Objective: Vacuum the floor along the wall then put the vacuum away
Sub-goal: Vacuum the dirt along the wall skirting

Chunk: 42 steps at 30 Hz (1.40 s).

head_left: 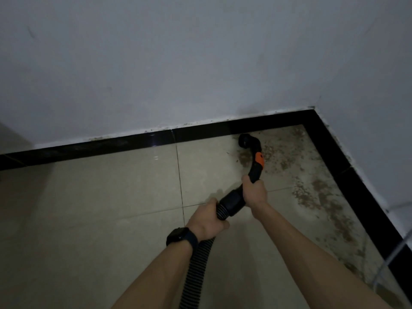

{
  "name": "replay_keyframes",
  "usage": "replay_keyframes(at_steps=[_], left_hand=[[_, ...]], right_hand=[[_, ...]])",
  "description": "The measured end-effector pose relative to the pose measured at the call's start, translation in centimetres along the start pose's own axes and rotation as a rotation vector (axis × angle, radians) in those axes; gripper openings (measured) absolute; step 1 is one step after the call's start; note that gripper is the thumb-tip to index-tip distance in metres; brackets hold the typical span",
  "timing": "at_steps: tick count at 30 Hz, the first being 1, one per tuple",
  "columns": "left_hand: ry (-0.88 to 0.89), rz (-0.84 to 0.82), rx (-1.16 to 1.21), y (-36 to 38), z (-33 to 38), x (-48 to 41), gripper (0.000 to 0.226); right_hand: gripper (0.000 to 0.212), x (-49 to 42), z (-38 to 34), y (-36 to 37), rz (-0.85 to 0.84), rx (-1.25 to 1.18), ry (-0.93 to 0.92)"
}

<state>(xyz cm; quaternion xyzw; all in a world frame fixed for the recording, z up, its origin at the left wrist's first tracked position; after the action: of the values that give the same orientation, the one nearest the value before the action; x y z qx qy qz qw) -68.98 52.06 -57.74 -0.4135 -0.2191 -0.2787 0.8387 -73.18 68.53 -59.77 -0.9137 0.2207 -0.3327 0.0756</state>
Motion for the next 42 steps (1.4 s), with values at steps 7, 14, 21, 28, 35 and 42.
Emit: replay_keyframes(at_steps=[7, 14, 21, 28, 35, 42], left_hand=[[-0.031, -0.002, 0.14, -0.3, -1.4, 1.6, 0.036], [0.006, 0.41, -0.601, -0.9, -1.3, 3.9, 0.036], [-0.128, -0.128, 0.613, -0.5, -3.1, 4.0, 0.053], [-0.105, -0.141, 0.315, 0.1, -1.6, 4.2, 0.018], [-0.02, -0.317, 0.275, 0.4, -1.1, 5.1, 0.022], [-0.027, -0.515, 0.32, 2.6, 0.3, 6.3, 0.022]], right_hand=[[0.048, 1.6, 0.0, 1.2, -0.013, 0.04, 0.025], [0.053, 3.2, -1.3, 3.3, -0.003, 0.039, 0.057], [0.041, 4.0, 0.0, 2.5, -0.12, -0.111, 0.128], [0.051, 4.9, 1.3, 0.8, 0.008, 0.011, 0.082], [0.043, 5.5, 3.1, -1.4, 0.008, -0.075, 0.134], [0.054, 5.5, 3.3, -3.3, -0.038, 0.04, 0.12]])
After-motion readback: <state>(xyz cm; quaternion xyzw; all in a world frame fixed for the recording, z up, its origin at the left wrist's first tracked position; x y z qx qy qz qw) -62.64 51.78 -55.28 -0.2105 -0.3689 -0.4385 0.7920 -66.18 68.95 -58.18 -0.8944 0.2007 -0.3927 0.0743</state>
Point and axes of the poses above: each hand's wrist, its own x-axis away from the middle knuckle, its own y-axis out of the palm, z = x × y, the point moved 4 cm from there along -x, towards the middle knuckle, and after that the axes turned 6 degrees about -x, right-handed, at the moved point
